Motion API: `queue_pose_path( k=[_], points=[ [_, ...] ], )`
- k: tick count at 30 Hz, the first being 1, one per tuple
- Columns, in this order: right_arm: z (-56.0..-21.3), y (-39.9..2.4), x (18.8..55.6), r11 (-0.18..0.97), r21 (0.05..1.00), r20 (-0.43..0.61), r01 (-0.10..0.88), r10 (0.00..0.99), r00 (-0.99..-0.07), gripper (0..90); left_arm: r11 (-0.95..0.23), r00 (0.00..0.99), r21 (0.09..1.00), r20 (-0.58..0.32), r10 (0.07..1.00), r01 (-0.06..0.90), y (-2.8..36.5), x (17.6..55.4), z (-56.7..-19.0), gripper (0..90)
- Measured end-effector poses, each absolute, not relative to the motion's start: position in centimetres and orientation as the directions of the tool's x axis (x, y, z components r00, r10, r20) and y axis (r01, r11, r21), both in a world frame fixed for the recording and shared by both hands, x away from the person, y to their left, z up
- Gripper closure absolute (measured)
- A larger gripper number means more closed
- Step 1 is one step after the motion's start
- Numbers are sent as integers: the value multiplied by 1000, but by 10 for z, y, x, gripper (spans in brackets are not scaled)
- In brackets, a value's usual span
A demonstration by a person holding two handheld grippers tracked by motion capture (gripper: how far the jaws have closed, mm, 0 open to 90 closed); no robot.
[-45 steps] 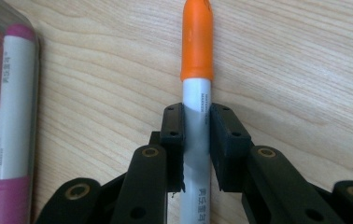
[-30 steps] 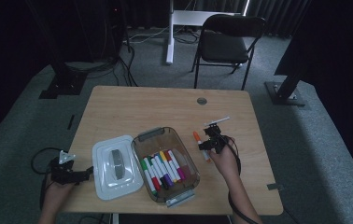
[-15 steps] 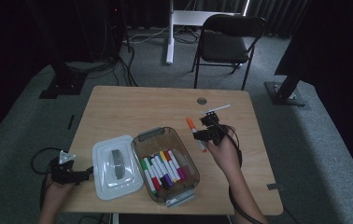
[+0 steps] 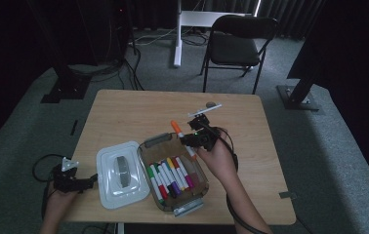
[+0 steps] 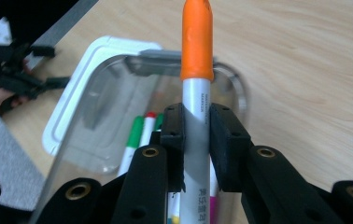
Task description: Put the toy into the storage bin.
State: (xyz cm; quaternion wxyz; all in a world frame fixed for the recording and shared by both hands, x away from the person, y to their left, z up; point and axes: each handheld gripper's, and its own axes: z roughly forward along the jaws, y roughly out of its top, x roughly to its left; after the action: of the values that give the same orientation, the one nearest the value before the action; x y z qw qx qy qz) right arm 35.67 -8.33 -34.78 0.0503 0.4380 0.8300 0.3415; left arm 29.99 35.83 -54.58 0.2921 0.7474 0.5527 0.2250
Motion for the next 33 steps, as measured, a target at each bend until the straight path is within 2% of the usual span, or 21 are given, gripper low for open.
queue_pose_path(
  k=[8, 18, 33],
  points=[
    [-362, -50, 347, 465, 571, 216, 677, 710, -670, 764, -217, 287, 686, 12, 958, 695, 358, 300, -546, 12],
    [-388, -19, 338, 515, 518, 270, 683, 660, -701, 764, -218, 288, 685, 13, 958, 696, 358, 300, -546, 12],
    [-422, 7, 335, 575, 420, 248, 702, 671, -698, 764, -220, 289, 684, 14, 957, 696, 358, 300, -546, 12]
  ],
)
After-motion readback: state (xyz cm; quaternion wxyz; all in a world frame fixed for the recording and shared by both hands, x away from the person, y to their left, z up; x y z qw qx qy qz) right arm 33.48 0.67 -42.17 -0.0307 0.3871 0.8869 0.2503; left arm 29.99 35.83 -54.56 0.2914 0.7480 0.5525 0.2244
